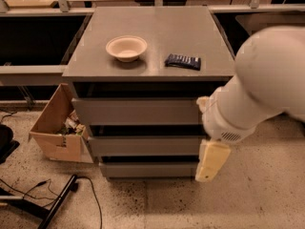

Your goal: Open middle drawer

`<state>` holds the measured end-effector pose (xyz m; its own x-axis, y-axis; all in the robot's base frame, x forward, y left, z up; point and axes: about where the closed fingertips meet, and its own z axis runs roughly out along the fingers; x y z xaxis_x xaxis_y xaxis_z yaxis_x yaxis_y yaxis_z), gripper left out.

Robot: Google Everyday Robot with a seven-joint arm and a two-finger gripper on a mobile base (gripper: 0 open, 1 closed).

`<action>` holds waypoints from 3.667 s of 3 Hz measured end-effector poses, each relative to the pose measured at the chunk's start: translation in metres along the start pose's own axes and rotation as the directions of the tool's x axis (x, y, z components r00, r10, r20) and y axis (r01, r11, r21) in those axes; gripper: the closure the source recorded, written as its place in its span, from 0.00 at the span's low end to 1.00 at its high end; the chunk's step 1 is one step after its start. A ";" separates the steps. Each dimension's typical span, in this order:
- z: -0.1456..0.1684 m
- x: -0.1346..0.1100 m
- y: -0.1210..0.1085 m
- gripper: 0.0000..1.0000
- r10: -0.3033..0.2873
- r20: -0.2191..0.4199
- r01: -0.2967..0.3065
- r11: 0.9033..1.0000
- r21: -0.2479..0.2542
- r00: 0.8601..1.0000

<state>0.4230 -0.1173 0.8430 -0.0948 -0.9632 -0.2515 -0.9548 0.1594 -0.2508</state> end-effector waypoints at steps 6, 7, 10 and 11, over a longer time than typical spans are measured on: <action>0.319 0.080 -0.033 0.00 -0.175 -0.303 0.163 0.984 -0.066 0.937; 0.349 0.114 -0.058 0.00 -0.155 -0.330 0.148 0.988 -0.047 0.931; 0.424 0.149 -0.127 0.00 -0.013 -0.223 0.011 1.000 -0.009 0.975; 0.441 0.154 -0.132 0.19 0.042 -0.192 -0.045 0.999 -0.011 0.981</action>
Offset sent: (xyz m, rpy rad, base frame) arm 0.0250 0.0328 -0.2616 -0.2644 0.1401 0.0974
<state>0.6592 -0.1915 0.4247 -0.1869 -0.9793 -0.0776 -0.9526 0.1999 -0.2294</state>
